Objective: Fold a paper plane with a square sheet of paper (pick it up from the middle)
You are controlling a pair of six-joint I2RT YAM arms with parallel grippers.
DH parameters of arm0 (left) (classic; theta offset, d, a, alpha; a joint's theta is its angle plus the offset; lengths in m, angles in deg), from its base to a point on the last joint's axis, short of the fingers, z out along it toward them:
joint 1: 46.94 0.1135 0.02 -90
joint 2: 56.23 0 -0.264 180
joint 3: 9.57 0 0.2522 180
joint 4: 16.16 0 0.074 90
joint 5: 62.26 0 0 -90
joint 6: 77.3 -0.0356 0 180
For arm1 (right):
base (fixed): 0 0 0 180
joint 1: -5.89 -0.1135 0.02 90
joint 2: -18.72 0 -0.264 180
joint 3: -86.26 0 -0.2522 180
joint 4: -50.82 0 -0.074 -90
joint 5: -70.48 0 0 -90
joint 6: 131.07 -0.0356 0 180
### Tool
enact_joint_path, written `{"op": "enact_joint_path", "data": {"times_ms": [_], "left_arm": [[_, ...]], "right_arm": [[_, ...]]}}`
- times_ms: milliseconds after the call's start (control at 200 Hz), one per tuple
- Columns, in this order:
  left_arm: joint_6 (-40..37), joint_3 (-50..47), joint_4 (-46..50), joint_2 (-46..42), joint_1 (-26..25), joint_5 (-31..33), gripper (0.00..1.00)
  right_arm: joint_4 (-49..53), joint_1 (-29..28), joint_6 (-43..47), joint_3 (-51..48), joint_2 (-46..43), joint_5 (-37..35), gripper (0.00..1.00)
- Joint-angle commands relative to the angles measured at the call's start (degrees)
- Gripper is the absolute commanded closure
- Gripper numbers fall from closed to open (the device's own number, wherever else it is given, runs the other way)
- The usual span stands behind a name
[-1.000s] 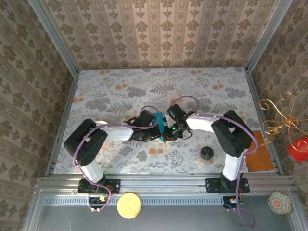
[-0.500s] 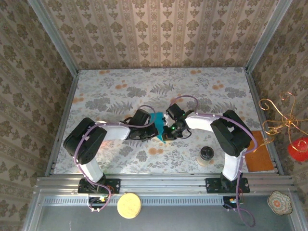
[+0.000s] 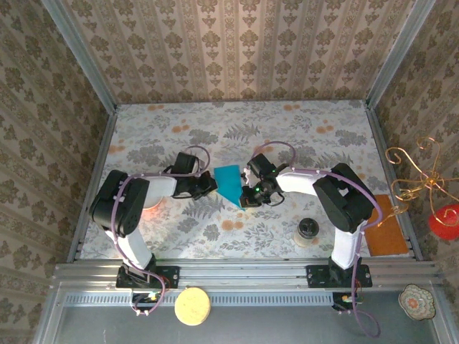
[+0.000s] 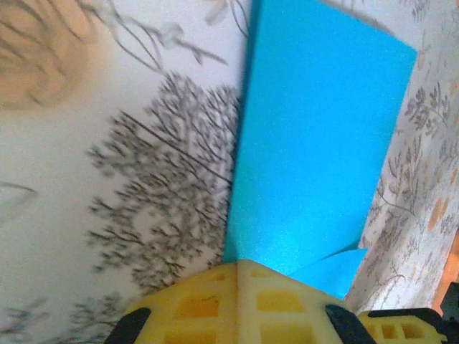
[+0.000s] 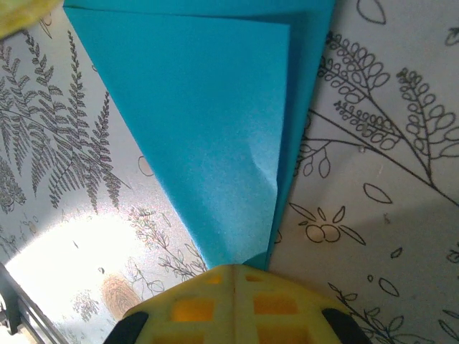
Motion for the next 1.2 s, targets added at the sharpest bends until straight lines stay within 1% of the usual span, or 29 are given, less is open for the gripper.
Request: {"op": "enact_joint_path", "data": {"times_ms": [0, 100, 190, 305, 415, 485, 510, 520, 545, 585, 710, 830, 1030, 1195], "left_arm": [[-4.4, 2.1, 5.7, 0.6, 2.4, 6.5, 0.95], [-6.0, 4.3, 9.5, -2.2, 2.5, 7.4, 0.94], [-6.5, 5.2, 12.4, -5.6, 2.5, 8.3, 0.93], [-4.3, 3.4, 12.4, -10.4, 1.5, 8.9, 0.88], [0.0, -0.3, 10.1, -14.8, -0.5, 10.1, 0.79], [3.4, -3.0, 7.1, -16.8, -1.6, 10.1, 0.71], [4.4, -3.8, 6.1, -17.3, -1.6, 10.0, 0.66], [4.8, -4.1, 5.8, -17.5, -3.0, 9.9, 0.65], [5.6, -4.7, 5.2, -17.8, -3.8, 9.8, 0.61], [6.8, -5.6, 3.9, -18.2, -4.6, 9.6, 0.58], [9.6, -7.8, -0.6, -17.8, -6.1, 7.8, 0.52], [12.3, -8.9, -4.5, -15.8, -6.6, 5.8, 0.49], [15.5, -8.3, -11.4, -9.3, -6.6, 0.7, 0.48], [15.6, -6.6, -11.7, -5.8, -6.4, -0.5, 0.48]], "right_arm": [[7.9, 1.1, -0.9, -3.8, 3.4, -9.0, 0.99], [7.4, 1.2, -0.5, -3.0, 1.3, -6.9, 0.97], [6.0, 1.2, 0.2, -2.4, -1.7, -4.4, 0.94], [2.1, 1.2, -0.5, -1.4, -6.1, 0.1, 0.85], [-3.4, 1.2, -4.7, -1.3, -8.5, 2.1, 0.75], [-5.3, 1.2, -6.9, -1.1, -8.5, 1.0, 0.68], [-5.3, 1.2, -7.6, -0.8, -8.2, 0.0, 0.66], [-5.3, 1.2, -7.9, -0.6, -8.0, -0.5, 0.66], [-4.9, 1.2, -8.6, -0.2, -7.5, -1.6, 0.64], [-4.5, 1.2, -9.3, 0.6, -6.3, -2.6, 0.64], [-6.2, 1.2, -11.1, 1.4, -3.8, -2.9, 0.63], [-6.0, 1.2, -11.3, 2.7, -1.9, -3.4, 0.62], [-6.2, 1.2, -12.7, 2.8, -0.2, -5.8, 0.62], [-7.2, 1.2, -14.6, 1.8, 0.5, -7.1, 0.63]]}}
